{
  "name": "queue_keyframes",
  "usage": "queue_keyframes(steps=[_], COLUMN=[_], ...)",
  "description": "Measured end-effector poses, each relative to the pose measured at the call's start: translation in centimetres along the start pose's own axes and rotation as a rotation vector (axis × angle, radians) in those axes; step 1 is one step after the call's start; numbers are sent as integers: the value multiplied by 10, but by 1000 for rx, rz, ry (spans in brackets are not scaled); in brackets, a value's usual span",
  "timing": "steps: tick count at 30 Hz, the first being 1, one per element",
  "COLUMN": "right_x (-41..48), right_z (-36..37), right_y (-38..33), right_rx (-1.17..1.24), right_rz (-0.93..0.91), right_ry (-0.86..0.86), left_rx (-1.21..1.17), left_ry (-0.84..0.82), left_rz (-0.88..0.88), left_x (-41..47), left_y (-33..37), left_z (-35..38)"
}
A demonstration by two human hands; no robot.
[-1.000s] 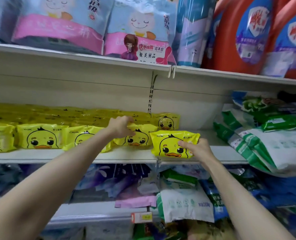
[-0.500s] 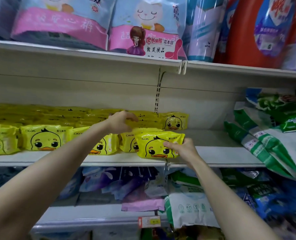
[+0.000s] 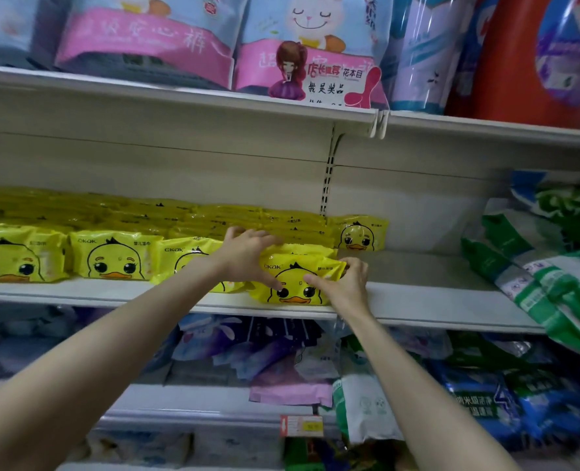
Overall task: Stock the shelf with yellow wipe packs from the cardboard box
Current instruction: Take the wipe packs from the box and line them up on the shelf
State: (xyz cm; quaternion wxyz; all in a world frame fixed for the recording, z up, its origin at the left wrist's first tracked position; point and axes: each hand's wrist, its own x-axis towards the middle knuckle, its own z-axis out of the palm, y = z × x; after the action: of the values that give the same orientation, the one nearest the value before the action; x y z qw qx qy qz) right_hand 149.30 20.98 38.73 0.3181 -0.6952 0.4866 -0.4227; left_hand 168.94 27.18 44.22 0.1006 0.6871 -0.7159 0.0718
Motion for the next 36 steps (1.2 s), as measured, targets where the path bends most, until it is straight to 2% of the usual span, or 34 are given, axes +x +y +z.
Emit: queue_keyframes(steps=[5,7,25,36], right_x=[1,3,-1,-28], right_z=[-7,-4,2,-25], right_y=[9,12,8,-17], right_rx=[-26,-67,-41,19], right_rz=[25,30,36,-1], right_ry=[-210,-239,-199,-119], left_rx=[42,56,49,-155], left_ry=[-2,1,-15,143], left_rz=[1,12,33,-19], left_x=[1,1,-1,-37], left_y=[1,0,-5,-2], left_z=[2,2,1,-22])
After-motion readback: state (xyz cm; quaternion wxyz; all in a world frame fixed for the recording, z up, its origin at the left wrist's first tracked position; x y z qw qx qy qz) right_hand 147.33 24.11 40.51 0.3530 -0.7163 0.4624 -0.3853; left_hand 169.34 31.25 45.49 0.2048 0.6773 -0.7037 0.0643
